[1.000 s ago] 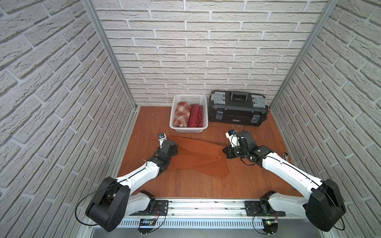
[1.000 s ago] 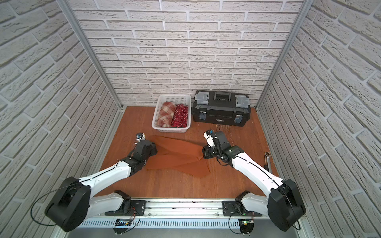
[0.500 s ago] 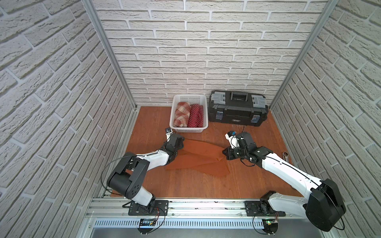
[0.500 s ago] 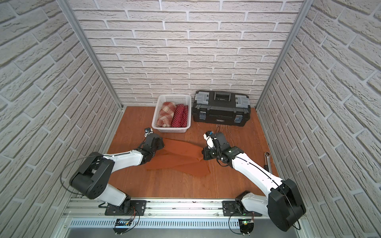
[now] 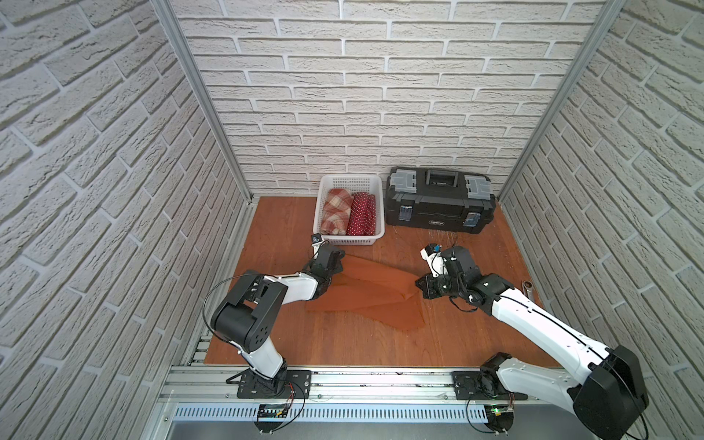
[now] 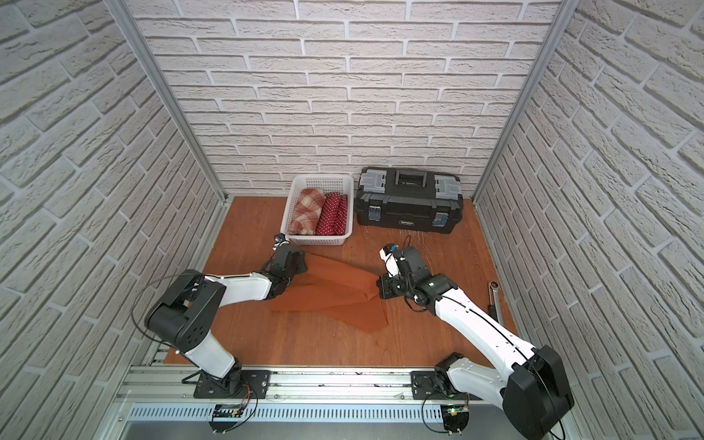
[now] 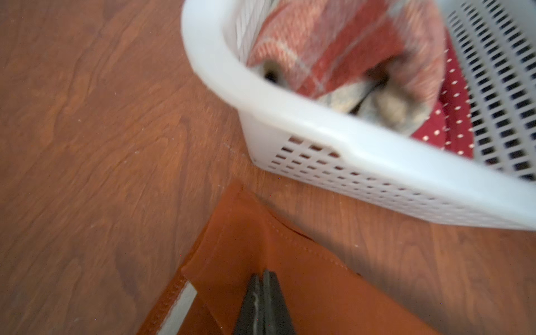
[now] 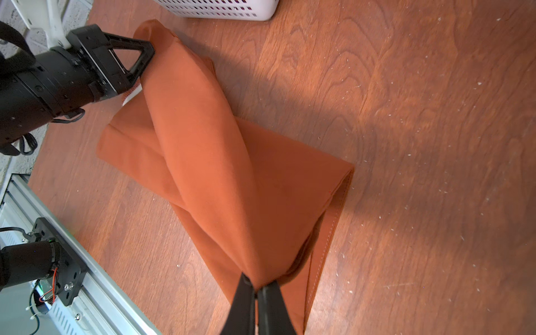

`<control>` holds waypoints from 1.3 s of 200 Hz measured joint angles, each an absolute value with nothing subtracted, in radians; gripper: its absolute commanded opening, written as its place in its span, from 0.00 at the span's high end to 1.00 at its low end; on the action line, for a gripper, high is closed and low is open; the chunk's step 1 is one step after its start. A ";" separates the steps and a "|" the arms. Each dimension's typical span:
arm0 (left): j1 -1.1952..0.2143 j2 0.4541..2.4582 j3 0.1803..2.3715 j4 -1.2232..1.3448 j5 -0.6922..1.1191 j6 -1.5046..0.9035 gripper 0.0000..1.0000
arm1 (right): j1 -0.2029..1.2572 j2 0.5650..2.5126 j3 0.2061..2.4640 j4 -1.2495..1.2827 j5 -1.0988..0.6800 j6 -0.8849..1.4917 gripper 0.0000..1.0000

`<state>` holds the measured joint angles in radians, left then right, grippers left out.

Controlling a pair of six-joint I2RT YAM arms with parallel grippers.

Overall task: Roll up the skirts
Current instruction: Flatten out the skirt at the center of the board.

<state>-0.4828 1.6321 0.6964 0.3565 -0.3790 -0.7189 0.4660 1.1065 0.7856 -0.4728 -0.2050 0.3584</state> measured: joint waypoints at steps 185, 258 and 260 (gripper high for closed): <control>-1.145 0.702 0.741 -0.107 -0.804 -0.493 1.00 | 0.529 0.327 0.878 -0.557 -0.414 0.467 0.97; -1.036 0.936 0.810 -0.067 -0.893 -0.412 1.00 | 0.530 0.403 0.744 -0.517 -0.113 0.583 0.97; -1.018 0.943 0.810 -0.066 -0.884 -0.414 1.00 | 0.530 0.416 0.742 -0.518 -0.099 0.583 0.97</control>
<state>-1.0176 0.9428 0.8097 -0.0662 -0.8841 -0.4145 0.5304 0.4156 0.7422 -0.5179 -0.0986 0.5835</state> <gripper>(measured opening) 0.041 0.054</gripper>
